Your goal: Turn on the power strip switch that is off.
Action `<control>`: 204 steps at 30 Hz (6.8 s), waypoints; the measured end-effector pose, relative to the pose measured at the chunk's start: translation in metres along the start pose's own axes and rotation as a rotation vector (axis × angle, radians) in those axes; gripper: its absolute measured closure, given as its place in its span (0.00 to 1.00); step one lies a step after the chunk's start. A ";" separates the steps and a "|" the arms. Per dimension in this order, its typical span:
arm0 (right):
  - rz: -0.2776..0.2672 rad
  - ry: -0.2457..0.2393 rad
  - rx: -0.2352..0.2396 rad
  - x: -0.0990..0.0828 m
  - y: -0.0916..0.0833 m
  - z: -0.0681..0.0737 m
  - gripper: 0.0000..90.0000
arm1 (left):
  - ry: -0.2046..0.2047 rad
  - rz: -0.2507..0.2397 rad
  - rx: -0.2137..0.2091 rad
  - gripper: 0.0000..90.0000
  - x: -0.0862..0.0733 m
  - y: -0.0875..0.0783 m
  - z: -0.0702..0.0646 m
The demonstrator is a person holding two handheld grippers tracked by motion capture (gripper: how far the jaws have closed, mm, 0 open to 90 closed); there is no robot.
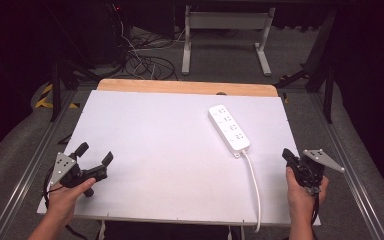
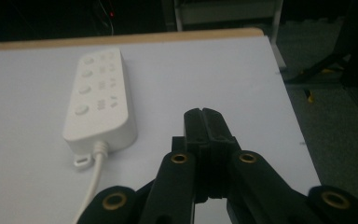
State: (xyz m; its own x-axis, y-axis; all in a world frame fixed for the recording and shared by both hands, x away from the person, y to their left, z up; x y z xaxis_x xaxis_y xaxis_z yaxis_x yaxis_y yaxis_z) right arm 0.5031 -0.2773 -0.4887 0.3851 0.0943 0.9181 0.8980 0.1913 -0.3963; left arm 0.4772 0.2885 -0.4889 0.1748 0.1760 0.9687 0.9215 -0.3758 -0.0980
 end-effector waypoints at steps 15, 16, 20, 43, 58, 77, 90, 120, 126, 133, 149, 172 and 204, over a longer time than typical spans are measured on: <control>-0.132 -0.013 0.042 0.048 -0.025 0.004 1.00 | 0.034 -0.020 0.000 0.05 0.002 -0.001 -0.001; -0.133 -0.025 0.048 0.055 -0.025 0.007 1.00 | 0.031 -0.021 0.001 0.05 0.002 -0.001 -0.001; -0.131 -0.046 0.067 0.067 -0.021 0.013 1.00 | 0.041 -0.018 0.001 0.05 0.002 -0.001 -0.001; -0.033 -0.200 0.174 0.133 0.006 0.073 1.00 | 0.077 -0.059 0.008 0.05 0.008 -0.006 -0.001; 0.140 -0.313 0.187 0.121 0.046 0.100 1.00 | 0.094 -0.055 0.006 0.05 0.007 -0.005 -0.002; 0.504 -0.277 0.181 0.041 0.118 0.121 1.00 | 0.104 -0.042 -0.005 0.06 0.005 -0.004 -0.004; 0.529 -0.262 0.167 0.031 0.127 0.122 1.00 | 0.111 -0.040 -0.008 0.06 0.005 -0.004 -0.006; 0.628 -0.259 0.041 0.030 0.129 0.130 1.00 | 0.102 -0.038 -0.018 0.07 0.004 -0.005 -0.008; 0.630 -0.252 0.038 0.030 0.129 0.131 1.00 | 0.103 -0.037 -0.018 0.07 0.004 -0.006 -0.009; 0.629 -0.246 0.042 0.030 0.129 0.130 1.00 | 0.104 -0.035 -0.016 0.07 0.003 -0.005 -0.009; 0.636 -0.238 0.042 0.029 0.129 0.130 1.00 | 0.107 -0.032 -0.022 0.07 0.003 -0.005 -0.009; 0.630 -0.231 0.047 0.029 0.129 0.130 1.00 | 0.107 -0.030 -0.021 0.07 0.002 -0.005 -0.009; 0.621 -0.228 0.070 0.032 0.130 0.132 1.00 | 0.098 -0.034 -0.018 0.08 0.003 -0.005 -0.008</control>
State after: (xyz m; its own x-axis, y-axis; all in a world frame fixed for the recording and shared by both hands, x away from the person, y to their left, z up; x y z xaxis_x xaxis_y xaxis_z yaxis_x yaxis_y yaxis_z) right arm 0.6041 -0.1201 -0.5125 0.7647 0.4107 0.4965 0.5048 0.0970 -0.8578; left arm 0.4707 0.2839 -0.4837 0.1076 0.0992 0.9892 0.9199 -0.3873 -0.0612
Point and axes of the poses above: each handheld gripper's, and its own axes: y roughly forward along the jaws, x roughly out of its top, z roughly to its left, the point moved 9 cm from there along y, roughly forward along the jaws, and after that the axes turned 8 degrees about -y, right-handed, at the moved point
